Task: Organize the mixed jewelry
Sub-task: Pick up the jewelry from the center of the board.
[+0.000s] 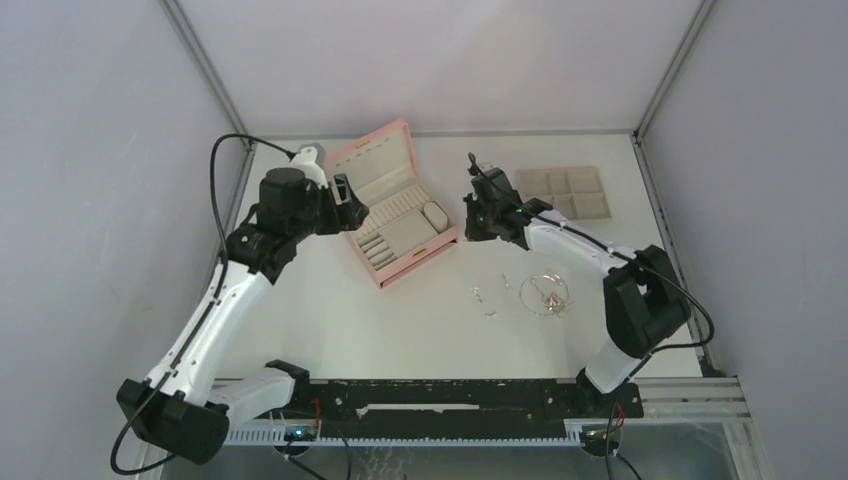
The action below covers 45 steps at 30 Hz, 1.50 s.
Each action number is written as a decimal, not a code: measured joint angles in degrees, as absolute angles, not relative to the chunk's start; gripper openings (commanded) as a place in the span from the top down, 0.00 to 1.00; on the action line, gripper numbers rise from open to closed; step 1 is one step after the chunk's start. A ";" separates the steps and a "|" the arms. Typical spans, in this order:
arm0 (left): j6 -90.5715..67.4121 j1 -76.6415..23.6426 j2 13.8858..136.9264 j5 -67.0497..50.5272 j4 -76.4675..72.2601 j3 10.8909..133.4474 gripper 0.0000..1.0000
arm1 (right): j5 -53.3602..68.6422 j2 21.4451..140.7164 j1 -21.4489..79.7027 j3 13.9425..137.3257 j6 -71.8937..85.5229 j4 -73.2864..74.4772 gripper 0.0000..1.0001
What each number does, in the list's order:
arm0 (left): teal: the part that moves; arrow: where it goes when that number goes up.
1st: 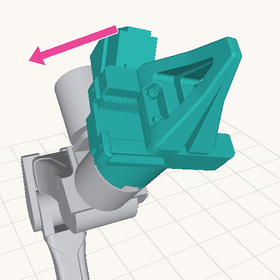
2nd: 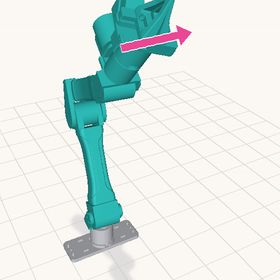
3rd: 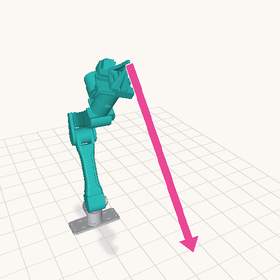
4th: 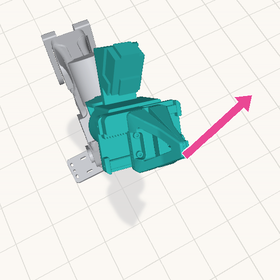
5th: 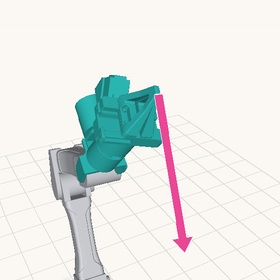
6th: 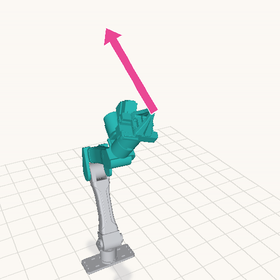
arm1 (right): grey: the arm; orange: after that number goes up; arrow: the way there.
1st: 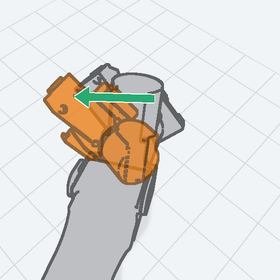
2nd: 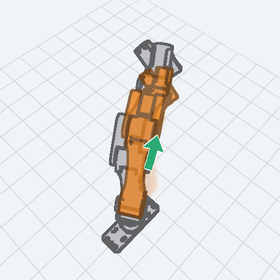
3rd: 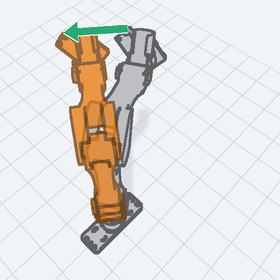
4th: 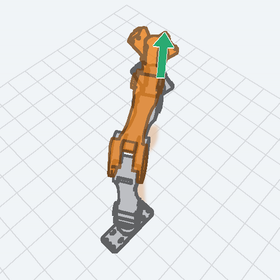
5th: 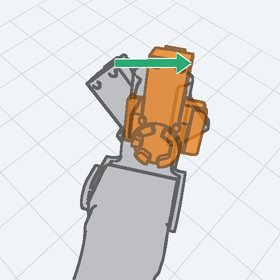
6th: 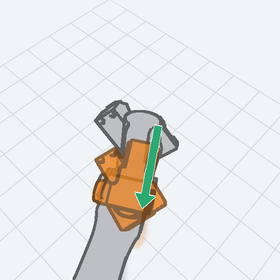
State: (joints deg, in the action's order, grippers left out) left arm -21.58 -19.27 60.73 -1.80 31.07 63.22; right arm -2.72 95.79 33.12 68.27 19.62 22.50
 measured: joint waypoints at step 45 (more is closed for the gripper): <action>-32.58 -24.05 80.84 -41.36 17.74 67.13 0.68 | 22.22 80.97 35.33 68.84 20.91 19.29 1.00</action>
